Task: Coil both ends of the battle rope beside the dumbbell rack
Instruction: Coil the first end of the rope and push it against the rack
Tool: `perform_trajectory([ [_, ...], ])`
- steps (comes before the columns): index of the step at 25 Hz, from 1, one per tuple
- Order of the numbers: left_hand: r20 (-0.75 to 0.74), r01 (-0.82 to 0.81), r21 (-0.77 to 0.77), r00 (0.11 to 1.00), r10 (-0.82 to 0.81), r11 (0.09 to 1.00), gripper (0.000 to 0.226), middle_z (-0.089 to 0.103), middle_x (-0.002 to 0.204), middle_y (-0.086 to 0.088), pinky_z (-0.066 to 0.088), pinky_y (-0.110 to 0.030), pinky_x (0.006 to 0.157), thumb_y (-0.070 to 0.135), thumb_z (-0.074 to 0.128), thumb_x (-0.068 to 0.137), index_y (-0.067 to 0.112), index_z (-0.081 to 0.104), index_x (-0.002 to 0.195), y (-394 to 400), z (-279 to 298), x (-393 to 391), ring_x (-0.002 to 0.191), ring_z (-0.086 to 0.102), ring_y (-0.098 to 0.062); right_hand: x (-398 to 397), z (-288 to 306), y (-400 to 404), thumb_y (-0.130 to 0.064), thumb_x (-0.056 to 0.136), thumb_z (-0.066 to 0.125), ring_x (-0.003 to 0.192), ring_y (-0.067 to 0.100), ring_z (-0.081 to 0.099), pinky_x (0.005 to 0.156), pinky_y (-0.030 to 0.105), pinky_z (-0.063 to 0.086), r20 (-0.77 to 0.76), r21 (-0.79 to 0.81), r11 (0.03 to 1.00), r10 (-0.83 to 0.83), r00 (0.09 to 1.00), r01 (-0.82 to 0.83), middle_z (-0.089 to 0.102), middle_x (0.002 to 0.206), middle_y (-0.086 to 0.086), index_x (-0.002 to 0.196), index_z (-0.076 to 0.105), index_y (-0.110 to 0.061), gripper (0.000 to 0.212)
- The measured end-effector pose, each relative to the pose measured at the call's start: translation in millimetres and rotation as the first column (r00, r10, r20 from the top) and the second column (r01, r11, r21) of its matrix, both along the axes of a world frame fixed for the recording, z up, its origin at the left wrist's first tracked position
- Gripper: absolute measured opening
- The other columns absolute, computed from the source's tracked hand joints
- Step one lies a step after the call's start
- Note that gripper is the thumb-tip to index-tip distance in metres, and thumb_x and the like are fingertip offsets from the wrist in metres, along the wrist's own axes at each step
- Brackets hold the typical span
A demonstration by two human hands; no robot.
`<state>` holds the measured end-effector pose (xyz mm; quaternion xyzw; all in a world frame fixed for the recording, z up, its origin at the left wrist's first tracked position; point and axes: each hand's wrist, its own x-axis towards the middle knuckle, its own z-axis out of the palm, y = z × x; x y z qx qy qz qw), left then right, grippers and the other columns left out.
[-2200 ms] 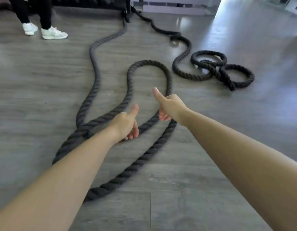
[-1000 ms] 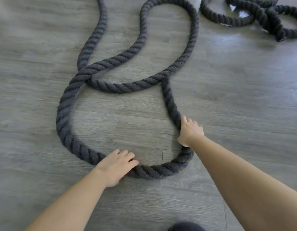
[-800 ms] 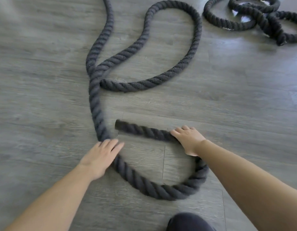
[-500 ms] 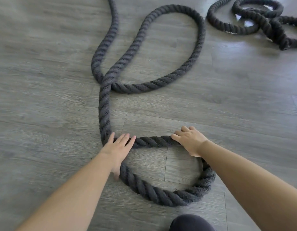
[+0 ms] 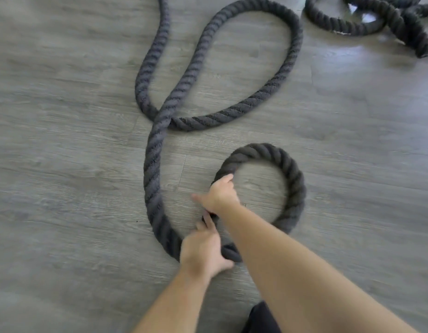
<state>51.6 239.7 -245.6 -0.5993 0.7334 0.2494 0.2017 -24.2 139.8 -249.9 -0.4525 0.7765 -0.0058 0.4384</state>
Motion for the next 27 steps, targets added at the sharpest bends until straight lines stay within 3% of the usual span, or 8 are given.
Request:
perform_trajectory([
  [3,-0.211,0.207,-0.006,0.956,-0.204,0.978,0.07,0.042,0.147,-0.01,0.042,-0.037,0.101,0.046,0.047,0.093,0.013,0.027,0.151,37,-6,-12,0.129,0.046,-0.027,8,-15,28,-0.023,0.088,0.071,0.139,0.032,0.034,0.104,0.046,0.043,-0.219,-0.046,0.964,0.247,0.944,-0.263,0.026,0.157,0.013,0.155,-0.009,0.0,0.107],
  [8,-0.031,0.491,-0.297,0.852,-0.523,0.819,0.092,0.062,0.112,-0.006,0.057,-0.031,0.085,0.054,0.092,0.038,0.009,0.066,0.115,4,-24,67,0.097,0.065,-0.022,-39,-16,42,-0.013,0.089,0.061,0.132,0.03,0.041,0.101,0.045,0.039,-0.395,-0.079,0.692,0.64,0.66,-0.718,0.04,0.15,0.008,0.158,0.006,-0.011,0.088],
  [11,0.079,0.437,-0.347,0.895,-0.438,0.83,0.118,0.038,0.144,-0.011,0.042,-0.041,0.108,0.056,0.088,0.057,0.005,0.033,0.148,-45,-10,74,0.131,0.046,-0.029,-53,-14,45,-0.012,0.091,0.059,0.13,0.029,0.041,0.099,0.044,0.037,-0.485,-0.052,0.423,0.781,0.393,-0.905,0.038,0.152,0.005,0.159,0.005,-0.014,0.087],
  [15,0.378,0.712,-0.192,0.689,-0.619,0.675,0.138,-0.009,0.165,-0.008,0.004,-0.058,0.12,0.079,0.068,0.064,0.01,-0.007,0.157,-98,-1,44,0.152,-0.008,-0.03,-87,-16,32,-0.02,0.098,0.055,0.124,0.027,0.042,0.092,0.04,0.037,-0.591,-0.016,0.109,0.801,0.097,-0.994,0.04,0.15,0.001,0.159,0.007,-0.02,0.078],
  [19,0.367,0.721,-0.11,0.669,-0.646,0.685,0.12,0.045,0.143,-0.011,0.012,-0.055,0.119,0.091,0.057,0.06,0.006,0.038,0.143,-109,-15,31,0.139,0.032,-0.032,-98,-20,29,-0.018,0.092,0.06,0.127,0.028,0.039,0.102,0.042,0.035,-0.457,-0.036,0.249,0.857,0.238,-0.968,0.046,0.148,-0.001,0.158,0.016,-0.03,0.08],
  [23,0.347,0.605,-0.138,0.771,-0.534,0.784,0.104,0.054,0.121,-0.016,0.038,-0.054,0.099,0.091,0.047,0.067,0.004,0.051,0.123,-87,-23,20,0.112,0.051,-0.033,-91,-15,17,-0.03,0.094,0.047,0.14,0.029,0.028,0.119,0.05,0.007,-0.295,-0.149,0.7,0.643,0.707,-0.699,0.051,0.146,0.0,0.135,0.06,-0.036,0.043],
  [25,0.332,0.402,-0.142,0.88,-0.339,0.904,0.104,0.058,0.117,-0.017,0.047,-0.049,0.09,0.09,0.043,0.07,0.001,0.051,0.124,-68,-18,-3,0.107,0.056,-0.034,-82,-15,13,-0.047,0.097,0.046,0.15,0.033,0.007,0.116,0.061,-0.007,-0.398,-0.207,0.783,0.481,0.781,-0.587,0.025,0.162,0.006,0.134,0.06,-0.032,0.042],
  [27,0.263,0.195,-0.133,0.952,-0.155,0.972,0.099,0.061,0.118,-0.016,0.053,-0.045,0.086,0.083,0.041,0.08,0.0,0.046,0.133,-56,-12,-32,0.107,0.06,-0.034,-64,-12,14,-0.064,0.088,0.057,0.148,0.046,-0.01,0.112,0.07,-0.001,-0.412,-0.127,0.909,0.316,0.855,-0.397,-0.013,0.165,0.014,0.155,0.025,-0.029,0.082],
])
